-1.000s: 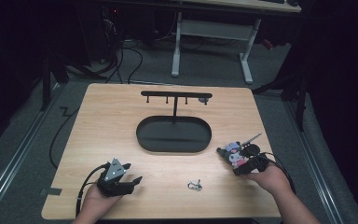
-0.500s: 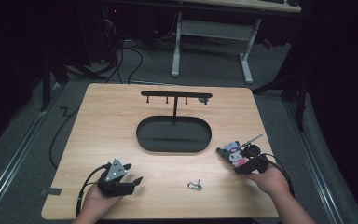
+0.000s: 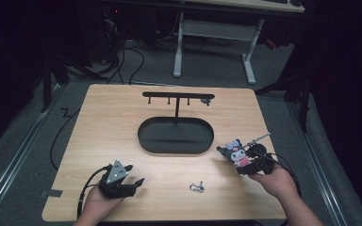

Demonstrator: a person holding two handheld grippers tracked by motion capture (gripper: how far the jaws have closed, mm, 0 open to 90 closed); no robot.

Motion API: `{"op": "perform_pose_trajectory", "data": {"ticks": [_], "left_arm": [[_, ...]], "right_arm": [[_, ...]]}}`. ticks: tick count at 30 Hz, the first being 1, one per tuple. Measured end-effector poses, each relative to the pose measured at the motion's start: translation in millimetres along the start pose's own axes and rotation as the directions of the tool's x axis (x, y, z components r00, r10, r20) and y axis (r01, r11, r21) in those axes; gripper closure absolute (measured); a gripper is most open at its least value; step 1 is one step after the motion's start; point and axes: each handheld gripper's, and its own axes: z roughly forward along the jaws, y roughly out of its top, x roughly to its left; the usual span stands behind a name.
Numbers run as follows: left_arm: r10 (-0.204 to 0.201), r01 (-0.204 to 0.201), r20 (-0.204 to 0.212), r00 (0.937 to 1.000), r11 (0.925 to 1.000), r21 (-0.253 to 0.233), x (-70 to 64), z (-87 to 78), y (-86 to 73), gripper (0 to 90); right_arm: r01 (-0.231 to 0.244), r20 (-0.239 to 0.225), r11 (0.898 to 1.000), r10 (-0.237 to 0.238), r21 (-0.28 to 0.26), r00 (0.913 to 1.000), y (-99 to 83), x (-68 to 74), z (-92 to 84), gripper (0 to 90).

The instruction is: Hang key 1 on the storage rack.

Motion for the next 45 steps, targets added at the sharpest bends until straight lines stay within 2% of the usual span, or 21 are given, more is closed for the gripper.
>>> {"op": "perform_pose_trajectory", "data": {"ticks": [13, 20, 25, 45], "left_arm": [[0.003, -0.003, -0.003, 1.0000, 1.0000, -0.004, 0.0, -1.0, 0.1, 33.7], [0.004, -0.004, -0.002, 1.0000, 1.0000, -0.007, -0.3, -1.1, 0.1, 33.7], [0.007, -0.007, 0.001, 1.0000, 1.0000, -0.002, -0.7, -0.4, 0.0, 33.8], [0.009, -0.009, 0.003, 1.0000, 0.9997, -0.023, -0.5, -2.7, 0.2, 33.6]], "right_arm": [[0.005, -0.036, 0.999, -0.007, -0.050, 0.9993, 10.6, 10.4, -16.1, 48.2], [0.002, -0.047, 0.998, -0.005, -0.066, 0.9989, 15.8, 14.1, -16.8, 48.2], [0.016, -0.056, 0.997, -0.020, -0.075, 0.9982, 21.1, 17.4, -15.8, 48.2], [0.049, -0.076, 0.991, -0.059, -0.122, 0.9954, 59.5, 31.9, -30.4, 48.2]]}}
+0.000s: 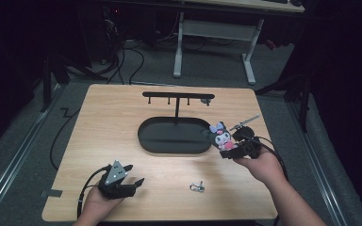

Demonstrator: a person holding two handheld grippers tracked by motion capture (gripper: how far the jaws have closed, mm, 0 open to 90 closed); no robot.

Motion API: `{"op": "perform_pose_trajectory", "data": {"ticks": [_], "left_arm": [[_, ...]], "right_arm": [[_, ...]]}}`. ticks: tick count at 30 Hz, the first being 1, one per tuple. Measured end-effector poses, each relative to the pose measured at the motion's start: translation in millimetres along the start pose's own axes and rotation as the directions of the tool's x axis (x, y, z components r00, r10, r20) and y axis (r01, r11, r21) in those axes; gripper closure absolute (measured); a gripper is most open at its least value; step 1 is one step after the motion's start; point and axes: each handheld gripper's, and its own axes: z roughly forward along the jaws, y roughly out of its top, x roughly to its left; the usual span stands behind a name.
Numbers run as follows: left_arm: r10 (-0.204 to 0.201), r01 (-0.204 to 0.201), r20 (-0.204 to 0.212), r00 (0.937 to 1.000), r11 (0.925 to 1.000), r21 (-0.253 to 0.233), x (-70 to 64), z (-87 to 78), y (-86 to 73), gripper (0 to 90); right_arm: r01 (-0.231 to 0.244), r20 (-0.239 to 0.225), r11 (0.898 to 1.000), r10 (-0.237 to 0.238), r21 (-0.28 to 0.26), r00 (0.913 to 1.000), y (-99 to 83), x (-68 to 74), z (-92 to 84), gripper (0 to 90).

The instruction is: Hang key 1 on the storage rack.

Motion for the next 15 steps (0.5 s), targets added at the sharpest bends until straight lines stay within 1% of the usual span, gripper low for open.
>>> {"op": "perform_pose_trajectory", "data": {"ticks": [1, 4, 6, 7, 15], "left_arm": [[0.001, -0.001, -0.001, 1.0000, 1.0000, -0.001, 0.1, -0.1, 0.0, 33.6], [0.001, -0.001, 0.001, 1.0000, 1.0000, -0.001, 0.7, -0.6, 0.1, 33.6], [0.003, -0.003, -0.001, 1.0000, 1.0000, -0.002, 1.2, -0.7, 0.0, 33.6], [0.002, -0.002, -0.001, 1.0000, 1.0000, -0.001, 1.3, -0.8, 0.0, 33.6], [0.005, -0.005, 0.003, 1.0000, 1.0000, -0.002, 0.9, -0.9, 0.0, 33.6]], "right_arm": [[0.002, 0.006, 1.000, -0.002, -0.003, 1.0000, 2.6, 0.5, -1.1, 48.2], [-0.003, 0.002, 1.000, 0.003, -0.015, 1.0000, 10.7, 0.2, -5.5, 48.2], [0.003, 0.005, 1.000, -0.003, -0.023, 1.0000, 16.1, -0.2, -8.8, 48.2], [-0.002, 0.003, 1.000, 0.002, -0.028, 1.0000, 18.6, -0.1, -10.3, 48.2], [0.004, 0.014, 0.999, -0.004, -0.044, 0.9999, 34.8, 0.6, -22.4, 48.2]]}}
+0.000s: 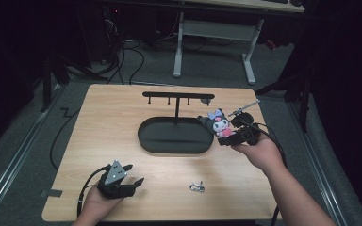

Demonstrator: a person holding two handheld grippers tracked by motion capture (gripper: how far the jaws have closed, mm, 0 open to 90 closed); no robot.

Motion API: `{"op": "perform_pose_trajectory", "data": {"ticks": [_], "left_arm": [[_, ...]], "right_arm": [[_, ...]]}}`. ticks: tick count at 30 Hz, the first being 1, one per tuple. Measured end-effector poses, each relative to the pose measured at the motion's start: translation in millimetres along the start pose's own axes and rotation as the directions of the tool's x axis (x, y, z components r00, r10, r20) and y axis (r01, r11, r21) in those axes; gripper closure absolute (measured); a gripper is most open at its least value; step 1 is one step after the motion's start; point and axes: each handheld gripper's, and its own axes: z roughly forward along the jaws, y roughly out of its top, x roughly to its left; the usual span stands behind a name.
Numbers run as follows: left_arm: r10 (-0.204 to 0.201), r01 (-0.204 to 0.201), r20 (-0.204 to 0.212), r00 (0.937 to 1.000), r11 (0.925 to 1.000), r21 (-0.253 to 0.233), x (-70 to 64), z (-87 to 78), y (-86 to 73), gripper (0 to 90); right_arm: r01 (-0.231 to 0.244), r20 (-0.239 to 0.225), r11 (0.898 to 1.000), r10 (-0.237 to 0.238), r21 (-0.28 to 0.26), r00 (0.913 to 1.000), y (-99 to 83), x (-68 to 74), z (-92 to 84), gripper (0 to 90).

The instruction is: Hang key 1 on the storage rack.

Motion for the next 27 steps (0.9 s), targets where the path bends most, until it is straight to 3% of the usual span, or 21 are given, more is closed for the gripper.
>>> {"op": "perform_pose_trajectory", "data": {"ticks": [14, 27], "left_arm": [[0.004, -0.004, 0.004, 1.0000, 1.0000, 0.001, -0.6, 0.2, 0.2, 33.6], [0.009, -0.009, 0.007, 0.9999, 0.9999, 0.005, -0.1, -0.1, 0.3, 33.6]], "right_arm": [[0.010, 0.007, 1.000, -0.010, -0.022, 0.9999, 21.0, 6.0, -21.1, 48.2], [0.007, 0.008, 0.999, -0.007, -0.045, 0.9999, 37.2, 6.9, -26.3, 48.2]]}}
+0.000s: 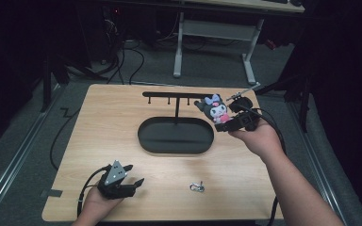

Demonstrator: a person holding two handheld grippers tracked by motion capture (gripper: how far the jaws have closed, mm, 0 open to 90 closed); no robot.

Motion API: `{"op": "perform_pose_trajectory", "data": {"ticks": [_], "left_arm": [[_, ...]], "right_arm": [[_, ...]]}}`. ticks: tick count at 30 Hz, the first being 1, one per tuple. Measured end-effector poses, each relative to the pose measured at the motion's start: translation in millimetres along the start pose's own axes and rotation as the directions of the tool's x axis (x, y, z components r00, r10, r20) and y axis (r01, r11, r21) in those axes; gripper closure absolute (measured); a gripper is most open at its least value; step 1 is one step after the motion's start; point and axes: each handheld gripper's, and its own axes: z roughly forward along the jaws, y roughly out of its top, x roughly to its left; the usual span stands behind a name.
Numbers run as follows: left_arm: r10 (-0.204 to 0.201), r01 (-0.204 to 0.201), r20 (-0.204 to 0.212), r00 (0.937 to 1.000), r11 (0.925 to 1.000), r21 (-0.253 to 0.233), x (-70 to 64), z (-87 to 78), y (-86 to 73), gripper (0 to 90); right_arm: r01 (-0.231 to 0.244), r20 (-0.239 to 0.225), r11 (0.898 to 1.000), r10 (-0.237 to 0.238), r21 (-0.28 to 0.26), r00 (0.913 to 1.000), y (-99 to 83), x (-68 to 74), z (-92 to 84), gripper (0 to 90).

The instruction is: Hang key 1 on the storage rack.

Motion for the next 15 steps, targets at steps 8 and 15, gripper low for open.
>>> {"op": "perform_pose_trajectory", "data": {"ticks": [8, 15], "left_arm": [[0.001, -0.001, 0.002, 1.0000, 1.0000, 0.001, 0.1, 0.1, -0.1, 33.7], [0.003, -0.003, 0.007, 1.0000, 1.0000, 0.009, -0.4, 1.2, -0.8, 33.7]], "right_arm": [[-0.006, 0.017, 1.000, 0.006, -0.013, 0.9998, 9.5, -0.2, 0.3, 48.1], [-0.029, 0.030, 0.999, 0.030, -0.037, 0.9991, 13.0, -8.9, -0.5, 48.1]]}}
